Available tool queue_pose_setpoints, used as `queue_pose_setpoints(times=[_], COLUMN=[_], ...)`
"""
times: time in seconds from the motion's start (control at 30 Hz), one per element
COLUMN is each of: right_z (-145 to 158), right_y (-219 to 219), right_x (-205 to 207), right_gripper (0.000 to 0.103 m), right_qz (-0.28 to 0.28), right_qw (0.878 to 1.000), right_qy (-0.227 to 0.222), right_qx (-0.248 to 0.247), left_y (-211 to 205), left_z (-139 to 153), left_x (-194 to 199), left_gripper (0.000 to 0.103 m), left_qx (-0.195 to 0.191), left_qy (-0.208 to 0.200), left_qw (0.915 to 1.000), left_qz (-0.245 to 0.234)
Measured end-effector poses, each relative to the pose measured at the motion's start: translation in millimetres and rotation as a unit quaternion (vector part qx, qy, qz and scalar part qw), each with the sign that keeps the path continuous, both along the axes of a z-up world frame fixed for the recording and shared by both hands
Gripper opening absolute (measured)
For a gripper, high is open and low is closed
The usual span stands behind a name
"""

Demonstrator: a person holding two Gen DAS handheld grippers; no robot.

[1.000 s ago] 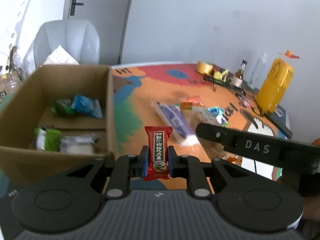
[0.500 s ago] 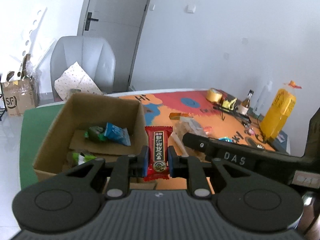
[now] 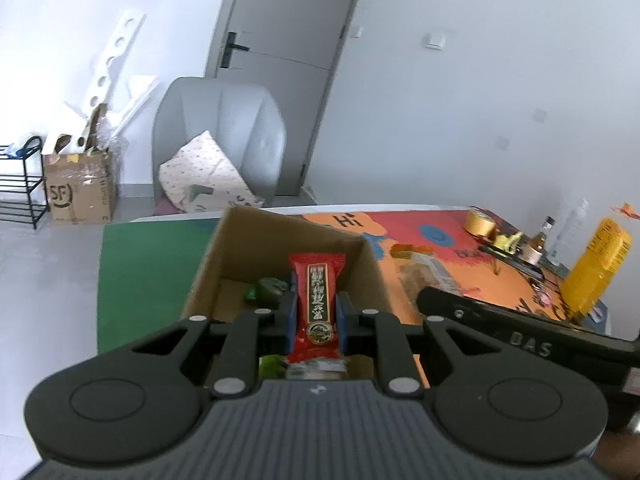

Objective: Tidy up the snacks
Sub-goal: 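Carry both snacks over the box and open both tools to drop them, then move both open tools back over the remaining snacks on the mat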

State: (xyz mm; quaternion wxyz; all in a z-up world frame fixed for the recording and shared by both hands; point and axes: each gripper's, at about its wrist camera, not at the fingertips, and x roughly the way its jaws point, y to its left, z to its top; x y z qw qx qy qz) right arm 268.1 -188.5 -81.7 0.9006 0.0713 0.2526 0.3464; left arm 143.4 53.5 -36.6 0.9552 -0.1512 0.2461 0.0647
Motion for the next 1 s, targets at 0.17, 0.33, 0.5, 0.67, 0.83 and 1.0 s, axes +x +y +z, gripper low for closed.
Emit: queue_pose_setpoints(times=[0.17, 0.33, 0.5, 0.67, 0.83, 1.0], right_z=[1.2, 5.8, 9.3, 4.1, -0.1, -6.6], right_y=[12.1, 26.6, 32.5, 16.1, -3.6, -29.5], right_x=[3.4, 6.6, 4.8, 1.0, 0.6, 1.7], right_gripper=[0.033, 0.033, 0.064, 0.082, 0.094, 0.100], right_qz=[0.006, 0.018, 0.020, -0.010, -0.041, -0.073], right_qw=[1.000, 1.000, 1.000, 1.000, 0.999, 0.997], right_qy=[0.000, -0.001, -0.007, -0.008, -0.004, 0.002], right_qx=[0.000, 0.008, 0.017, 0.010, 0.012, 0.023], left_y=[14.3, 21.0, 25.3, 24.3, 15.7, 0.8], left_z=[-1.5, -1.0, -1.5, -2.1, -1.7, -0.2], left_x=[-0.8, -6.3, -11.8, -9.9, -10.0, -10.7], left_gripper=[0.025, 0.046, 0.080, 0.089, 0.093, 0.093], left_qx=[-0.010, -0.016, -0.015, -0.011, -0.009, -0.001], left_qy=[0.003, -0.003, -0.009, -0.006, -0.009, -0.011], left_qw=[0.9998, 0.9995, 0.9988, 0.9982, 0.9986, 0.9992], left_qz=[0.019, 0.026, 0.045, 0.058, 0.051, 0.037])
